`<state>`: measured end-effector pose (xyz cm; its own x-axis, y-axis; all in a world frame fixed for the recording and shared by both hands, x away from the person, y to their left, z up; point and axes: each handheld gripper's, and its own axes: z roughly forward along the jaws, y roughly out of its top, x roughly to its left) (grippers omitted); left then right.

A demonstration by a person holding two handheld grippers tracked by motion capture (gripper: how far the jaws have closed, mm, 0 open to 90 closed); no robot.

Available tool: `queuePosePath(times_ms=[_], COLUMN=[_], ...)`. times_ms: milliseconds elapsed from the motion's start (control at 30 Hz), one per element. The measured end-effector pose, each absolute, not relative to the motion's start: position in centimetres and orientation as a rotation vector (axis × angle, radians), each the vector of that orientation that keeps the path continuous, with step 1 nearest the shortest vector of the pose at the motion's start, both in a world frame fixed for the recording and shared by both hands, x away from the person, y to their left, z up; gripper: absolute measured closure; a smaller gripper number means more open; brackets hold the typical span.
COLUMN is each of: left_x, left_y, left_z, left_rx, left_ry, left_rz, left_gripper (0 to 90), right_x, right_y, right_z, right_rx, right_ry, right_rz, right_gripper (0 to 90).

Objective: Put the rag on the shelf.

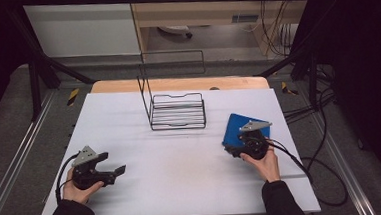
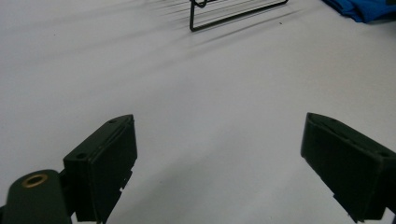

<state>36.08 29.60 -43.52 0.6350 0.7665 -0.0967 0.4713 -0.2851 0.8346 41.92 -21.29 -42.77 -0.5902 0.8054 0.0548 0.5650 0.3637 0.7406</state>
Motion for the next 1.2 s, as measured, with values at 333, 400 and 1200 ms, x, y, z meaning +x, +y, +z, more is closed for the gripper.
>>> queuePosePath(times_ms=[333, 400, 1200], left_x=[36.1, 36.1, 36.1], left_y=[29.6, 29.6, 29.5], left_z=[-43.6, -43.6, -43.6], left_rx=[1.946, 1.947, 1.948], left_ry=[0.975, 0.975, 0.978], left_rz=[0.407, 0.406, 0.403], left_gripper=[11.3, 11.4, 11.8], right_x=[42.5, 42.6, 42.7], right_y=[-20.6, -20.4, -20.0], right_z=[-44.2, -44.5, -45.0], right_rx=[1.18, 1.173, 1.155], right_ry=[2.344, 2.35, 2.306], right_rz=[0.982, 0.964, 0.916], right_gripper=[54.3, 55.8, 64.4])
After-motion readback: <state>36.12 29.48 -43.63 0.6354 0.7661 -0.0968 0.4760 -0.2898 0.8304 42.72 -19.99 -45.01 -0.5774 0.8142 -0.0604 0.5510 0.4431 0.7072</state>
